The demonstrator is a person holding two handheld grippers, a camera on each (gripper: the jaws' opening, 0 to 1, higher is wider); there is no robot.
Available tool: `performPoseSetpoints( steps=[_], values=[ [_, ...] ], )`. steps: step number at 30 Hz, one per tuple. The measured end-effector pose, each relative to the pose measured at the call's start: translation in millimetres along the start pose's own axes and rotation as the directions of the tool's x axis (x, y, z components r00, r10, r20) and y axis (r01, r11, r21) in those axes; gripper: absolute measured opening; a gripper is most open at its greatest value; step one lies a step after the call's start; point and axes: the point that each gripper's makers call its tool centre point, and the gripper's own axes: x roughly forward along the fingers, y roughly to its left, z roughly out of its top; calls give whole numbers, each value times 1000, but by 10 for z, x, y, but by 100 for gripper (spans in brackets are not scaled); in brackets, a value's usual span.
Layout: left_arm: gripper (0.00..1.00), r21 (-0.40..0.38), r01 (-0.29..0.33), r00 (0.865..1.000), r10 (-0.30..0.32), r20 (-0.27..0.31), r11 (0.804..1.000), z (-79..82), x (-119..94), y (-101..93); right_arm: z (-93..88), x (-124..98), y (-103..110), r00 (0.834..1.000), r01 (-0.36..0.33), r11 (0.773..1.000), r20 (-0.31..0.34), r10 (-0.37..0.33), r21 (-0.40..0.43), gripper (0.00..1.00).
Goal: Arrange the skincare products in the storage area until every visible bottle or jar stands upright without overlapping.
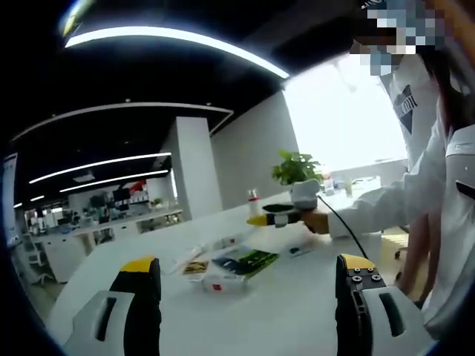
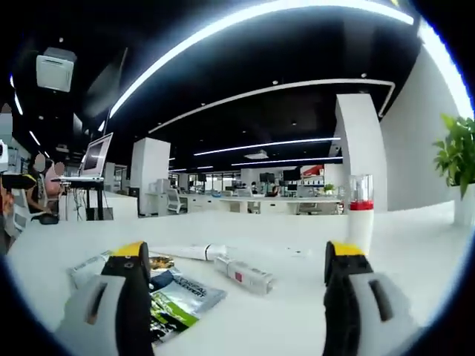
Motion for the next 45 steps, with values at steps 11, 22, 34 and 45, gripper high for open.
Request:
performPoseSetpoints(
  steps=[11,22,34,45],
  values=[
    [100,-1,1,1000,-1,7,1000,11,12,14,145,-115,235,999,-46,999,24,46,-15,98],
    [100,-9,-2,1000,2,15,1000,27,16,36,193,-104,351,996,-91,994,14,92,-52,95],
    [100,-15,-13,1000,13,11,1000,-1,3,70,58,15,407,991,-136,987,-33,134,-82,93],
    [100,-17,-22,1000,22,4,1000,-25,-18,96,2,66,647,955,-291,951,-89,283,-106,92]
  ],
)
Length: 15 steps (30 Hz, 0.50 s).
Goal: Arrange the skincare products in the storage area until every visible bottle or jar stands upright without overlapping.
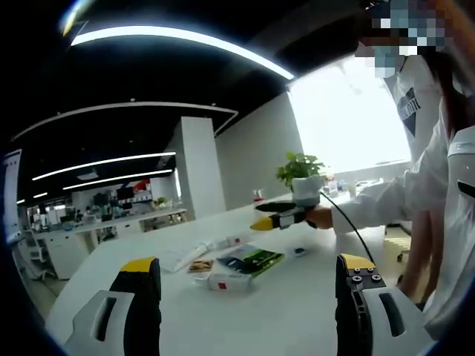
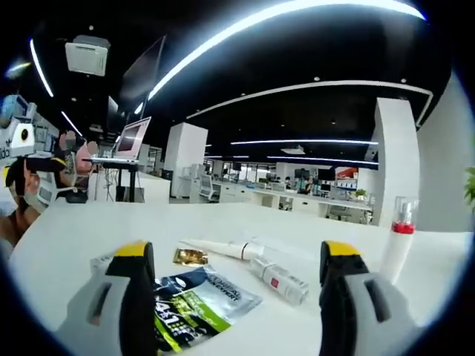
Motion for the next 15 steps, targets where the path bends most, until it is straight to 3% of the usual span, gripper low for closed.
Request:
performPoseSetpoints(
  steps=[4,15],
  values=[
    [100,0,-4,1000,4,0,1000,-5,-2,2,37,58,53,998,-61,998,-9,61,-17,91],
    [100,-4,-20,1000,20,-9,1000,-37,-4,46,44,218,54,992,-125,992,-35,124,-34,89]
  ],
)
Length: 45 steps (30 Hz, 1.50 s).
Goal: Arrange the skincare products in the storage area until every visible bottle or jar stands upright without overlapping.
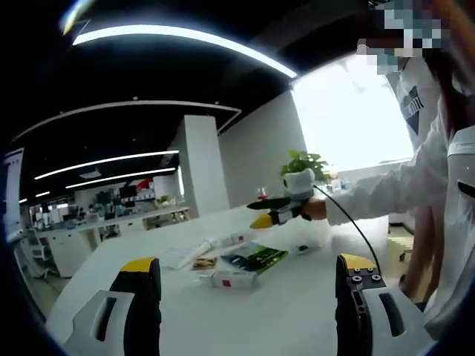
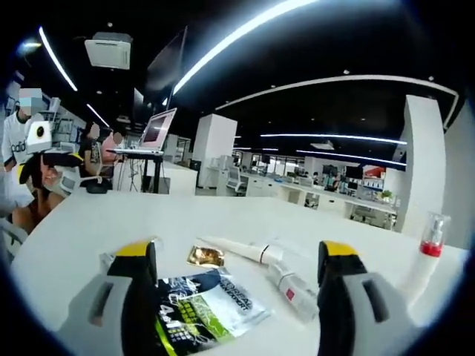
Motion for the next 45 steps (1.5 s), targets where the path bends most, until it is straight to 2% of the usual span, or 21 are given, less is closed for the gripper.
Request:
performPoseSetpoints(
  steps=[4,8,9,11,21,30,38,45],
  values=[
    [100,-2,-8,1000,8,-4,1000,-16,0,26,-2,97,4,998,-68,998,0,68,-3,89],
    [100,-6,-15,1000,15,-10,1000,-42,13,40,-18,189,53,990,-142,989,-30,141,-33,83],
    [100,-8,-15,1000,15,-10,1000,-45,14,42,-6,226,-29,989,-146,988,-31,145,-40,83],
    [100,-13,-18,1000,18,-8,1000,-45,16,50,14,262,-28,987,-162,986,-27,160,-50,83],
    [100,-17,-38,999,38,-10,999,-42,11,120,-28,444,-90,977,-210,977,-47,209,-40,82],
    [100,-17,-43,999,43,-18,999,-57,30,155,-111,553,-225,976,-211,976,-73,207,-54,78],
    [100,-17,-56,998,56,-24,998,-75,30,218,-183,611,-276,966,-247,967,-101,240,-63,83],
    [100,-18,-67,997,67,-29,998,-94,28,250,-246,695,-260,952,-288,956,-131,278,-59,82]
  ],
)
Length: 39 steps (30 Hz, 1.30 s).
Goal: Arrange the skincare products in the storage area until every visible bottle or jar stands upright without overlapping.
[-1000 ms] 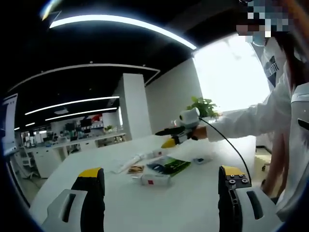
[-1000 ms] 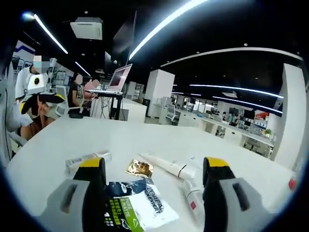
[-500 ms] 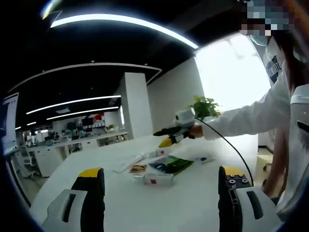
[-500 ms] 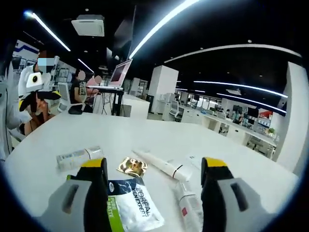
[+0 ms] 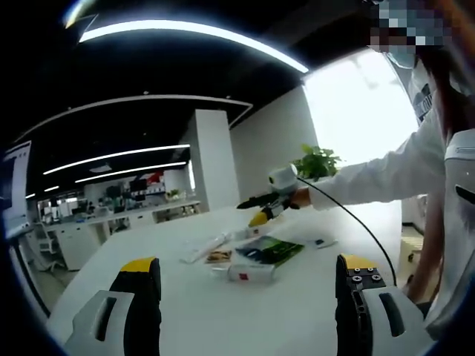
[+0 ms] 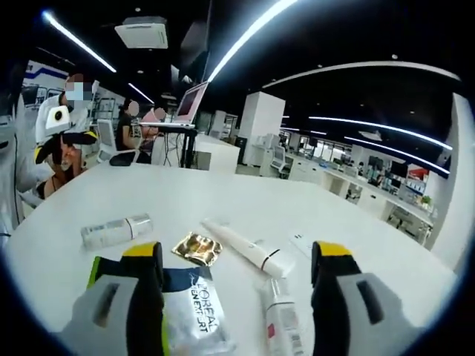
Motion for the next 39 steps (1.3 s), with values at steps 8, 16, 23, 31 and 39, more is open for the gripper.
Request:
performPoseSetpoints(
  steps=[8,16,23,31,39],
  values=[
    [100,-1,-15,1000,15,-15,1000,-33,17,66,-54,105,-104,1000,-23,1000,-16,23,5,82],
    [100,-6,-17,999,17,-27,1000,-69,62,95,-212,205,-167,993,-64,998,-96,63,-14,78],
    [100,-9,-23,999,23,-32,1000,-88,77,134,-253,252,-236,989,-98,995,-111,96,-9,75],
    [100,-8,-41,998,41,-39,999,-100,106,205,-372,326,-293,980,-140,990,-142,138,-3,74],
    [100,-26,-39,999,38,-34,999,-103,129,207,-433,418,-315,968,-185,983,-177,180,-8,71]
  ],
)
